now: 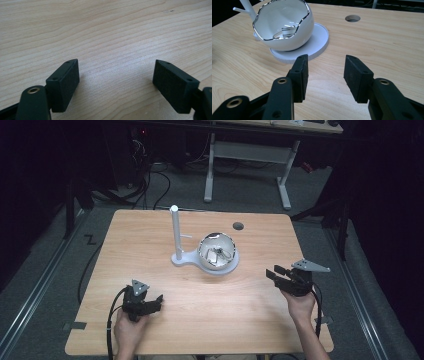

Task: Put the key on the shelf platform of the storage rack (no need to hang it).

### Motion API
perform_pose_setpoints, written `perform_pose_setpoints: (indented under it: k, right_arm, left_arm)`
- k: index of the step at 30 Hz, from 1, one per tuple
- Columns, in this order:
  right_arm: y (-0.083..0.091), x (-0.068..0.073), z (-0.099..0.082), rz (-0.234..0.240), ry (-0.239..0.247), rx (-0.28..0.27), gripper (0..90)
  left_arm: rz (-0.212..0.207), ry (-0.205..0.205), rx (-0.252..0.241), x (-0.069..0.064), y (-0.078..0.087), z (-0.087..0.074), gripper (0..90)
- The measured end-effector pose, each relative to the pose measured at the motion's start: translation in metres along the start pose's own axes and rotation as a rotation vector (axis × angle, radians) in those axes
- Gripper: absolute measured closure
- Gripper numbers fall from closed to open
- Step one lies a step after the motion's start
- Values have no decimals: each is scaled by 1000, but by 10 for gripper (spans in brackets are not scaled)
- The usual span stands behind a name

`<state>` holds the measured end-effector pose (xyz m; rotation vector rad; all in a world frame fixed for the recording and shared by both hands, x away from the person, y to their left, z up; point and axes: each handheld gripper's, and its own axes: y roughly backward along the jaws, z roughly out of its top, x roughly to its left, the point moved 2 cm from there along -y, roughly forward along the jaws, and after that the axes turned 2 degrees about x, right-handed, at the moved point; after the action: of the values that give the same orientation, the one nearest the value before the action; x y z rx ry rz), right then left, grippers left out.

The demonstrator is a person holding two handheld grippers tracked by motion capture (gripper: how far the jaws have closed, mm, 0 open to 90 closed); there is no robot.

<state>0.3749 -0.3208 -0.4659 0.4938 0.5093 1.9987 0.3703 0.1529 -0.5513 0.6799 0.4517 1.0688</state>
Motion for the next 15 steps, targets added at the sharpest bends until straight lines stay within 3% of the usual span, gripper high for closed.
perform_pose_setpoints:
  k: [15]
  right_arm:
    - [2,10,-20,44,-10,14,550]
  left_arm:
    - [1,0,0,0,0,0,216]
